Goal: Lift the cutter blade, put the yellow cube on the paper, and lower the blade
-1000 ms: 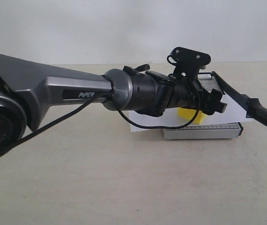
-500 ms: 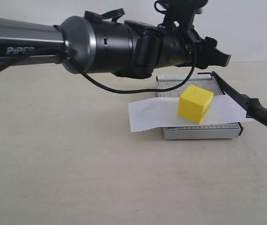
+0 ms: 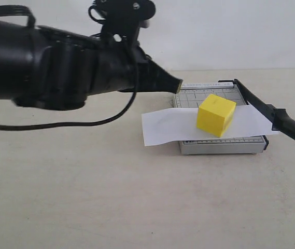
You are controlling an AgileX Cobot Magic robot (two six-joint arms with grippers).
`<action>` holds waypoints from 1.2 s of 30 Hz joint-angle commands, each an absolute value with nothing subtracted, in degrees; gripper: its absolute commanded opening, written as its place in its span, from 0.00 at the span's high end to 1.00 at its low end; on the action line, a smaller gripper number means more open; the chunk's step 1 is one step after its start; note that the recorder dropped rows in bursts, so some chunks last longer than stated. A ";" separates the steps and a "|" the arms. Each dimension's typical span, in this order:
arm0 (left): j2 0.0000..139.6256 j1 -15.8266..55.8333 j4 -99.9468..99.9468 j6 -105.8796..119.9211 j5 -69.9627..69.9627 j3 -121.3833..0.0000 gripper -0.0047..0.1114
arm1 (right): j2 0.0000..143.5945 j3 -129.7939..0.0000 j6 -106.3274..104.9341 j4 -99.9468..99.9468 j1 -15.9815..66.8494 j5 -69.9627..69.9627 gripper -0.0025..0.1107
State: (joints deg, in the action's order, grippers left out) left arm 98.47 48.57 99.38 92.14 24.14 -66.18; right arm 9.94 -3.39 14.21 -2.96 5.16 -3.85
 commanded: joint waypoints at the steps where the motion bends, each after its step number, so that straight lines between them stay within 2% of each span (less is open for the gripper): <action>1: 89.04 48.72 99.95 89.93 24.42 -57.15 0.92 | 9.83 -3.32 14.23 -2.70 5.26 -4.28 0.98; 13: 66.30 48.72 99.95 84.25 23.96 -37.15 0.92 | 9.83 -3.32 14.23 -2.70 5.26 -4.28 0.98; 19: 55.01 48.72 90.75 77.14 22.46 -30.48 0.92 | 9.83 -3.32 14.23 -2.70 5.26 -4.28 0.98; 29: 22.44 48.72 80.53 75.52 -8.99 -15.46 0.92 | 9.78 -3.32 14.23 -2.50 5.26 -4.28 0.98; 36: 11.49 48.72 80.75 74.20 -16.03 -8.06 0.92 | 9.78 -3.32 14.23 -2.50 5.26 -4.28 0.98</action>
State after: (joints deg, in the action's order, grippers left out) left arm 13.21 48.57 80.94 75.21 -14.49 -9.84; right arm 9.94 -3.39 14.21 -2.96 5.16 -3.85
